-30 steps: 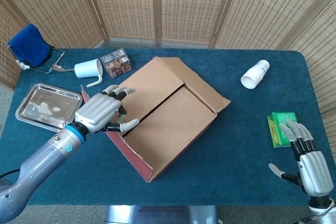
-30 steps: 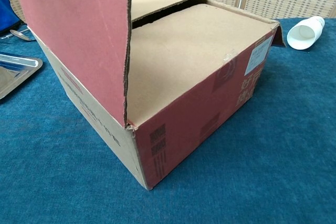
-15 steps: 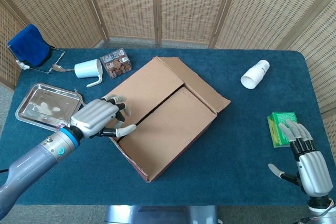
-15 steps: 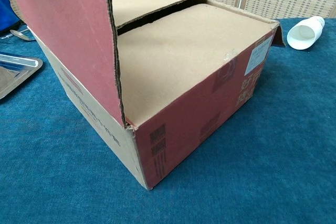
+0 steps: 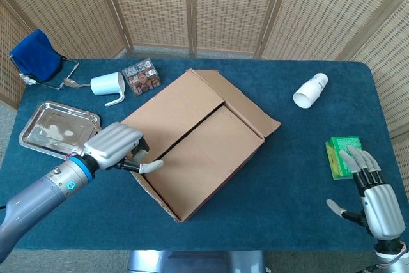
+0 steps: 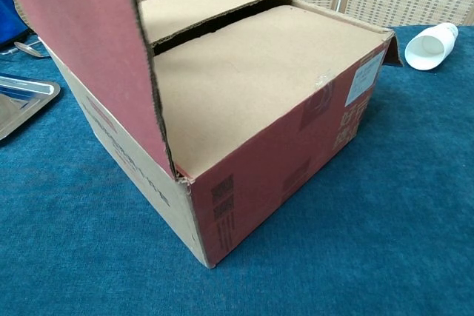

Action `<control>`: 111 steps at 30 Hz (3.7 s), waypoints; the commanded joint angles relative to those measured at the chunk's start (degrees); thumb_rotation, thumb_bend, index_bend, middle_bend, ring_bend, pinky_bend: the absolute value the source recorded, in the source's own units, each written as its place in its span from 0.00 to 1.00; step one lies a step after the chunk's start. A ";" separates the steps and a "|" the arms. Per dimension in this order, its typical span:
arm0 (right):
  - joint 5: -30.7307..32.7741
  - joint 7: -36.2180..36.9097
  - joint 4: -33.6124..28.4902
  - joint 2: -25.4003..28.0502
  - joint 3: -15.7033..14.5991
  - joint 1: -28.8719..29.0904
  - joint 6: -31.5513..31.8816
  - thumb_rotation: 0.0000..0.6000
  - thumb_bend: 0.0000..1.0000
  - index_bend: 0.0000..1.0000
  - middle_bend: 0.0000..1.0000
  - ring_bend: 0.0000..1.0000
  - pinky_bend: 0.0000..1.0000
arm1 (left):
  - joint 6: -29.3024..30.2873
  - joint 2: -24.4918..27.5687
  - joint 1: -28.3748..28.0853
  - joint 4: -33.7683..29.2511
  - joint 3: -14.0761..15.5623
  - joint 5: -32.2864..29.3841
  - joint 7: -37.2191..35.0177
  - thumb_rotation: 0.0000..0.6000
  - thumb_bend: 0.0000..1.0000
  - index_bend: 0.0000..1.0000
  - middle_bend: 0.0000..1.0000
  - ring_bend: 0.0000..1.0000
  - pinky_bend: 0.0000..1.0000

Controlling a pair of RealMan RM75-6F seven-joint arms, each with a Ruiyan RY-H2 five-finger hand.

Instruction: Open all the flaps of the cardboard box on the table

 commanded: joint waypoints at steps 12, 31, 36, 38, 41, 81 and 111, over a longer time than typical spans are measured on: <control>0.13 0.21 -0.14 0.11 -0.06 0.04 -0.21 1.00 0.05 0.00 0.00 0.00 0.00 | -11.99 5.75 -3.42 1.18 0.79 -2.13 -5.54 0.25 0.00 0.88 0.78 0.59 0.55; 0.08 0.67 -0.29 0.32 -0.21 0.02 -0.28 1.00 0.05 0.00 0.00 0.00 0.00 | -9.04 1.33 -5.85 3.31 11.38 1.10 -1.46 0.32 0.00 0.86 0.70 0.54 0.54; 0.23 0.96 -0.28 0.41 -0.12 0.05 -0.26 1.00 0.05 0.00 0.00 0.00 0.00 | 2.81 -3.84 -3.00 3.33 12.35 3.62 2.32 0.38 0.00 0.83 0.56 0.41 0.49; 0.31 1.17 -0.27 0.47 -0.13 0.06 -0.30 1.00 0.05 0.00 0.00 0.00 0.00 | 6.20 -6.02 -1.65 3.86 12.24 5.08 2.95 0.40 0.00 0.81 0.50 0.35 0.45; 0.43 1.50 -0.27 0.57 -0.12 0.04 -0.29 1.00 0.05 0.00 0.00 0.00 0.00 | 10.44 -9.63 0.37 5.36 12.43 7.61 4.21 0.47 0.00 0.79 0.43 0.26 0.36; 0.35 2.18 -0.26 0.70 -0.17 0.10 -0.32 1.00 0.05 0.00 0.00 0.00 0.00 | 26.70 -39.03 1.56 19.89 9.54 23.63 32.50 0.82 0.00 0.42 0.00 0.00 0.05; 0.75 5.01 -0.06 1.49 -0.01 0.12 -0.02 1.00 0.06 0.00 0.00 0.00 0.00 | 28.75 -42.88 -5.47 21.48 10.86 10.74 51.88 0.96 0.00 0.45 0.00 0.00 0.04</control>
